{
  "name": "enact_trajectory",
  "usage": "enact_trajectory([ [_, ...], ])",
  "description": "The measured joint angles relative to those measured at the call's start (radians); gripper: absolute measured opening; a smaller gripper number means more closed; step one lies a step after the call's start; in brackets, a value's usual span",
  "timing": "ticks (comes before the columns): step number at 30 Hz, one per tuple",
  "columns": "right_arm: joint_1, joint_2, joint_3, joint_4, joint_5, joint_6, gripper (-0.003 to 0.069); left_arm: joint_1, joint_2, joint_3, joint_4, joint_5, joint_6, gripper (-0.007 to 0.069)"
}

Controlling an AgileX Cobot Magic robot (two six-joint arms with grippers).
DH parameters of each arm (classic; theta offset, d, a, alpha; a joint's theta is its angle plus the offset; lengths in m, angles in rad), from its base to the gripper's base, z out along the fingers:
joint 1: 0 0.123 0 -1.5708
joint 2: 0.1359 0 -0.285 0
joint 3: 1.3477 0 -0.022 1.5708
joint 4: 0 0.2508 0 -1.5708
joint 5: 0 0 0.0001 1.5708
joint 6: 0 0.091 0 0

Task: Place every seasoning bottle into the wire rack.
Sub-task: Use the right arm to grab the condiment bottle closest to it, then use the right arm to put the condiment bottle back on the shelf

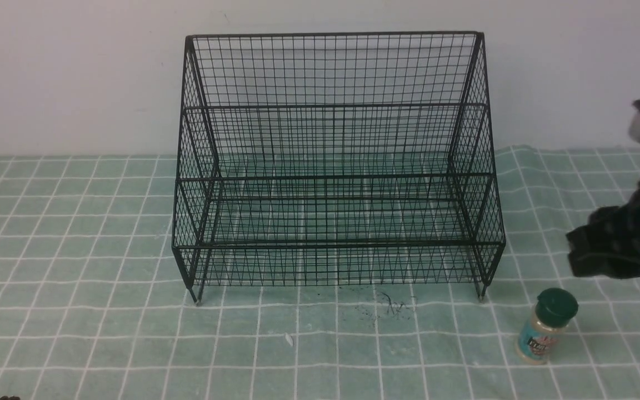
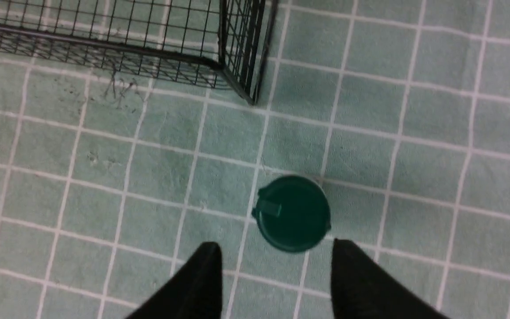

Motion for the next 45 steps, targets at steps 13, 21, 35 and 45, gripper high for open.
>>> enact_trajectory([
  [13,0.013,0.317,0.000,-0.068,-0.077,0.050,0.0572,0.000,0.000,0.000,0.000,0.000,0.000,-0.0006],
  [21,0.013,0.324,-0.038,-0.031,0.013,0.000,0.0351,0.000,0.000,0.000,0.000,0.000,0.000,-0.0006],
  [35,0.046,0.126,-0.425,0.026,0.212,-0.016,0.0351,0.000,0.000,0.000,0.000,0.000,0.000,-0.0006],
  [45,0.141,0.366,-0.509,-0.012,0.188,-0.011,0.0351,0.000,0.000,0.000,-0.001,0.000,0.000,-0.0006],
])
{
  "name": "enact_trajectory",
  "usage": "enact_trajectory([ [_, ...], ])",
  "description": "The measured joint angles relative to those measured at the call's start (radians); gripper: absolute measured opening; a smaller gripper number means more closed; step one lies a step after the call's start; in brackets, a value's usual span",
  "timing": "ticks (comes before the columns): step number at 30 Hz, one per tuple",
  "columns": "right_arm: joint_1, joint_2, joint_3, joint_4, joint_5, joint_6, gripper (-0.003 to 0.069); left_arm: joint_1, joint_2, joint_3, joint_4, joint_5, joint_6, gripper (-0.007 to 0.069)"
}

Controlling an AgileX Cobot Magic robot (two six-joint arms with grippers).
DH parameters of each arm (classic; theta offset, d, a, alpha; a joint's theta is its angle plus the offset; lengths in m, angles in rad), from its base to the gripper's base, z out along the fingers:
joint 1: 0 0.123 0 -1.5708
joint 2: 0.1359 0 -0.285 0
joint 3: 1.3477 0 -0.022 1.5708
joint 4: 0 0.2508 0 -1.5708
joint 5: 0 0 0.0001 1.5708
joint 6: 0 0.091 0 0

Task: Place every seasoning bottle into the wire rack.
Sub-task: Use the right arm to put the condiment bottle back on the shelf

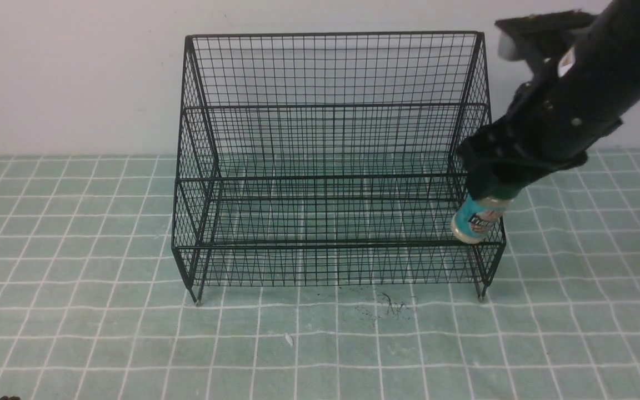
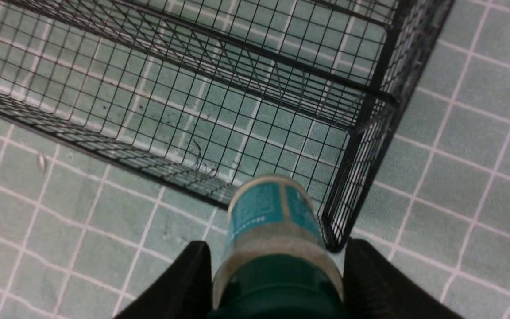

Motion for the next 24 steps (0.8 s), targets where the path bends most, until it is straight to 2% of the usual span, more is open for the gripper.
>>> enact_trajectory([
  [10,0.012,0.136,-0.011,-0.043,-0.121,0.008,0.0351,0.000,0.000,0.000,-0.001,0.000,0.000,-0.0006],
  [21,0.012,0.223,-0.011,-0.043,-0.135,0.008,0.0351,0.000,0.000,0.000,-0.001,0.000,0.000,-0.0006],
  [24,0.012,0.229,-0.012,-0.044,-0.140,0.008,0.0393,0.000,0.000,0.000,-0.001,0.000,0.000,-0.0006],
])
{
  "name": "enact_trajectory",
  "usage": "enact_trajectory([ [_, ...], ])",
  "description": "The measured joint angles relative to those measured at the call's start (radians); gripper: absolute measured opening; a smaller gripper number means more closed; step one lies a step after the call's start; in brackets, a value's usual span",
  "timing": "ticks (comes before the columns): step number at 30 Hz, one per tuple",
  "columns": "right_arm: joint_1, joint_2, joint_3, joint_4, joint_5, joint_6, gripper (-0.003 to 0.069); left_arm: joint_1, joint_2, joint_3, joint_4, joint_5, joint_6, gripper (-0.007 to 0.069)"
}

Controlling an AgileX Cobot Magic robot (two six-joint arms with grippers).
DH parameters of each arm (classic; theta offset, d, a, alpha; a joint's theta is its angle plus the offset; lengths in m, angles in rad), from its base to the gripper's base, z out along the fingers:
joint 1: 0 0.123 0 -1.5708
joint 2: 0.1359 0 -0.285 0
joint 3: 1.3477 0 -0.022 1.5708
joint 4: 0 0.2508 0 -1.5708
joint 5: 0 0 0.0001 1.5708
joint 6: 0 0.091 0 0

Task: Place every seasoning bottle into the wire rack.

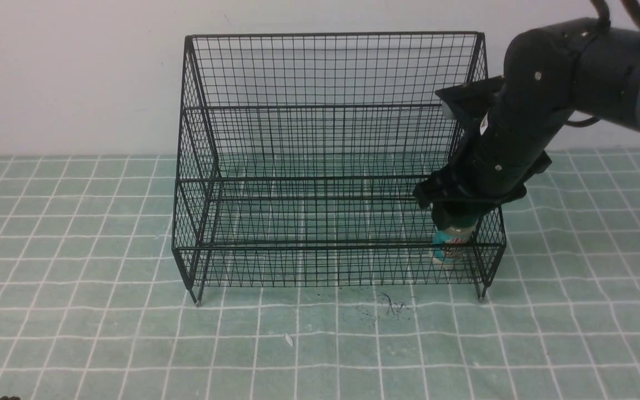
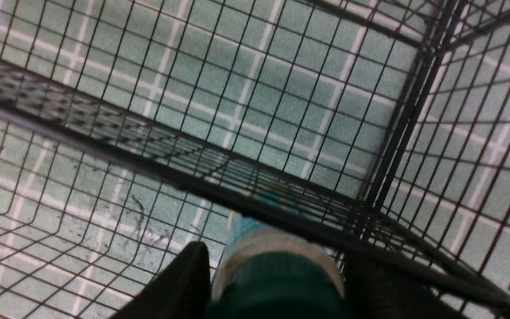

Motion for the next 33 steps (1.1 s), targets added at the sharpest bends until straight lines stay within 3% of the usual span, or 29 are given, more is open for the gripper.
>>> enact_trajectory([
  [6,0.007,-0.013,-0.006,0.017,0.001,0.000,0.0573,0.000,0.000,0.000,0.000,0.000,0.000,-0.0006],
  [10,0.008,-0.072,-0.016,0.003,0.044,0.000,0.0570,0.000,0.000,0.000,0.000,0.000,0.000,-0.0006],
  [12,0.012,-0.152,-0.019,-0.007,0.069,0.000,0.0485,0.000,0.000,0.000,0.000,0.000,0.000,-0.0006],
  [14,0.019,-0.285,-0.021,-0.008,0.086,0.007,0.0305,0.000,0.000,0.000,0.000,0.000,0.000,-0.0006],
  [15,0.018,-0.296,-0.021,-0.008,0.088,0.008,0.0289,0.000,0.000,0.000,0.000,0.000,0.000,-0.0006],
  [16,0.018,-0.394,-0.024,-0.008,0.092,0.023,0.0155,0.000,0.000,0.000,0.000,0.000,0.000,-0.0006],
  [19,0.018,-0.566,-0.020,-0.008,0.083,0.041,0.0029,0.000,0.000,0.000,0.000,0.000,0.000,-0.0006],
  [23,0.018,-0.843,0.089,-0.008,-0.027,0.063,-0.0008,0.000,0.000,0.000,0.000,0.000,0.000,-0.0006],
  [28,0.018,-1.229,0.381,-0.026,-0.226,0.126,-0.0014,0.000,0.000,0.000,0.000,0.000,0.000,-0.0006],
  [33,0.018,-1.666,0.818,-0.124,-0.460,0.257,-0.0013,0.000,0.000,0.000,0.000,0.000,0.000,-0.0006],
])
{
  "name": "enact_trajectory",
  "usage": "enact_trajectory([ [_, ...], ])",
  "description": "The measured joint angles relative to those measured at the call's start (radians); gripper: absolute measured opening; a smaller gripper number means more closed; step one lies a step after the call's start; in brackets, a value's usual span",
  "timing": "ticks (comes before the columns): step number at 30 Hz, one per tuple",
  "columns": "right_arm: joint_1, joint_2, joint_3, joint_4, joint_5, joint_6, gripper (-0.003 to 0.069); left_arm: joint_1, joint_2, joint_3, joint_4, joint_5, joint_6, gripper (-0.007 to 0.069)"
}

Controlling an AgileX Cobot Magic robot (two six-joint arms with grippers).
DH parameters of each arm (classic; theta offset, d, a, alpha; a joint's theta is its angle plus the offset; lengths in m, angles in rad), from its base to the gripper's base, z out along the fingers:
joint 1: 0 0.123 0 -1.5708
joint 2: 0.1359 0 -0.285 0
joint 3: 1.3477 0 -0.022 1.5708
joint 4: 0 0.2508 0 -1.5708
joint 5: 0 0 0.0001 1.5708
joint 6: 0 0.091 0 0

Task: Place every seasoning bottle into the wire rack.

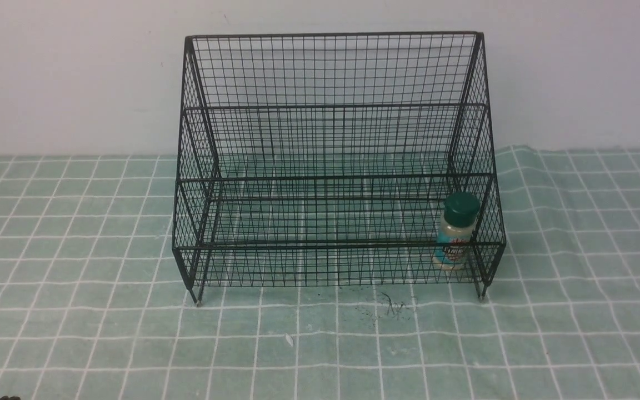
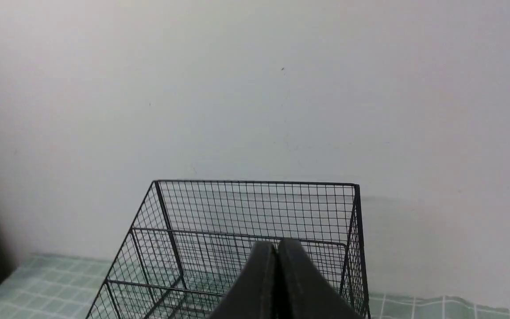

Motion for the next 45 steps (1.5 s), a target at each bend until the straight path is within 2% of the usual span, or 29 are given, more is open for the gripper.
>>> enact_trajectory([
  [4,0.000,-0.209,0.197,-0.070,-0.089,0.116,-0.0013,0.000,0.000,0.000,0.000,0.000,0.000,-0.0006],
  [9,0.000,-0.242,0.300,-0.084,-0.085,0.257,-0.0013,0.000,-0.001,0.000,-0.003,0.000,0.000,-0.0006],
  [14,0.000,-0.233,0.341,-0.075,-0.073,0.295,-0.0013,0.000,-0.001,0.000,-0.003,0.000,0.000,-0.0006],
  [21,0.000,-0.233,0.342,-0.058,-0.123,0.284,-0.0013,0.000,-0.001,0.000,-0.004,0.000,0.000,-0.0006],
  [24,0.000,-0.233,0.352,-0.039,-0.178,0.198,-0.0013,0.000,-0.001,0.000,-0.004,0.000,0.000,-0.0006],
  [30,0.000,-0.233,0.397,0.185,-0.263,-0.179,-0.0013,0.000,-0.001,0.000,-0.004,0.000,0.000,-0.0006],
  [32,0.000,-0.233,0.411,0.238,-0.271,-0.263,-0.0013,0.000,-0.001,0.000,-0.004,0.000,0.000,-0.0006],
  [37,-0.005,-0.237,0.468,0.278,-0.275,-0.386,-0.0013,0.000,-0.001,0.000,-0.004,0.000,0.000,-0.0006],
  [40,-0.067,-0.239,0.528,0.263,-0.263,-0.404,-0.0013,0.000,-0.001,0.000,-0.004,0.000,0.000,-0.0006],
  [45,-0.298,-0.239,0.698,0.211,-0.231,-0.410,-0.0013,0.000,-0.001,0.000,-0.004,0.000,0.000,-0.0006],
])
